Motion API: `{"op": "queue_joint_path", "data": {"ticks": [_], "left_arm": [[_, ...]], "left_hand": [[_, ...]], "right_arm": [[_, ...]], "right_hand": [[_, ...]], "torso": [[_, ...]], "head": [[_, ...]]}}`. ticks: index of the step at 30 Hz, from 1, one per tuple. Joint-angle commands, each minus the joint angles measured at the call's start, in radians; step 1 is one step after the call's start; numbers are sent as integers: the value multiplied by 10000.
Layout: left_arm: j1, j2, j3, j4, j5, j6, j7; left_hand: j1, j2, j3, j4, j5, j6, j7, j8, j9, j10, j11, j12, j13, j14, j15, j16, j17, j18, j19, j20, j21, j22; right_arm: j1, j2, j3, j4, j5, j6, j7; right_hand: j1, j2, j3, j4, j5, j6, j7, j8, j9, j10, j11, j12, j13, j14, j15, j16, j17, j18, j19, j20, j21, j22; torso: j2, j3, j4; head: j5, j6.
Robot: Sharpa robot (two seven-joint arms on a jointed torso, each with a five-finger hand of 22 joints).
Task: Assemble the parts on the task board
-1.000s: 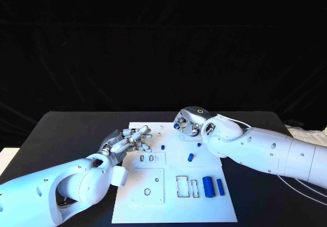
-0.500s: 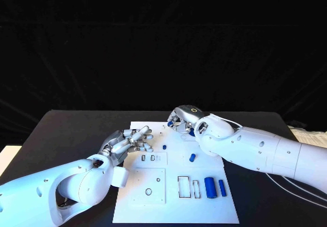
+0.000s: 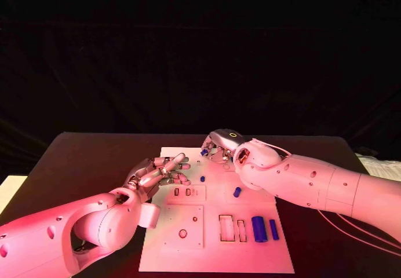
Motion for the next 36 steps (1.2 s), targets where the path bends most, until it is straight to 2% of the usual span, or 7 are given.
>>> {"op": "queue_joint_path", "data": {"ticks": [1,2,5,8,15,27,36], "left_arm": [[15,26,9,11,28,264,86],[15,25,9,11,28,263,86],[17,27,9,18,28,248,83],[21,28,10,44,28,248,88],[35,14,11,72,28,265,94],[52,1,11,91,28,317,97],[92,-1,11,67,28,324,87]], "left_hand": [[1,70,-52,-24,61,-47,42,-45,17,-24,48,-45,12,-89,11,-53,-9,71,-72,-32,-22,11],[1,70,-52,-24,61,-47,42,-45,17,-24,48,-45,12,-89,11,-53,-9,71,-72,-32,-22,11],[5,74,-50,-26,62,-46,41,-44,17,-24,48,-45,13,-95,12,-57,-10,71,-80,-31,-24,11],[15,80,-46,-33,63,-47,39,-44,17,-25,47,-45,14,-101,13,-60,-11,73,-88,-29,-25,12],[15,80,-46,-33,63,-47,39,-44,17,-25,47,-45,14,-101,13,-60,-11,73,-88,-29,-25,12],[35,85,-40,-47,64,-50,36,-45,17,-29,47,-47,15,-111,13,-66,-13,75,-104,-26,-26,13],[38,86,-39,-49,64,-51,36,-45,18,-29,47,-47,15,-111,12,-66,-13,76,-106,-26,-26,14]], "right_arm": [[3,43,2,-27,133,137,-71],[3,56,2,-31,139,142,-102],[4,109,2,-65,149,174,-198],[5,204,1,-158,154,273,-336],[5,360,0,-354,23,362,-477],[5,485,0,-541,-49,408,-758],[14,568,0,-574,-46,627,-740]], "right_hand": [[-51,-41,0,40,-67,12,21,60,-6,13,59,-35,-1,-7,-29,66,7,-144,-84,10,56,13],[-64,-44,1,55,-72,1,25,53,-5,4,63,-39,-2,-8,-26,69,8,-144,-87,11,59,15],[-85,-49,1,80,-82,-8,28,46,-3,-3,67,-41,-3,-11,-23,69,3,-144,-90,14,64,18],[-140,-68,-10,141,-130,-26,32,34,4,-21,72,-43,-3,-16,-15,75,-1,-143,-99,21,72,22],[-156,-71,-2,174,-172,-53,32,17,6,-51,78,-52,-7,-29,-11,46,-40,-140,-115,27,68,7],[-162,-101,0,189,-188,-83,40,1,7,-89,86,-60,-11,-45,-5,14,-81,-137,-133,33,63,-7],[-205,-212,-4,271,-232,-253,84,-61,-3,-329,144,-84,-31,-111,40,-100,-217,-112,-249,70,-16,-147]], "torso": [[16,-11,16],[19,5,3],[19,5,0],[26,-6,10],[40,-14,0],[52,-14,2],[67,-14,-6]], "head": [[14,-21],[26,-28],[28,-41],[-6,-47],[26,-93],[16,-125],[28,-134]]}}
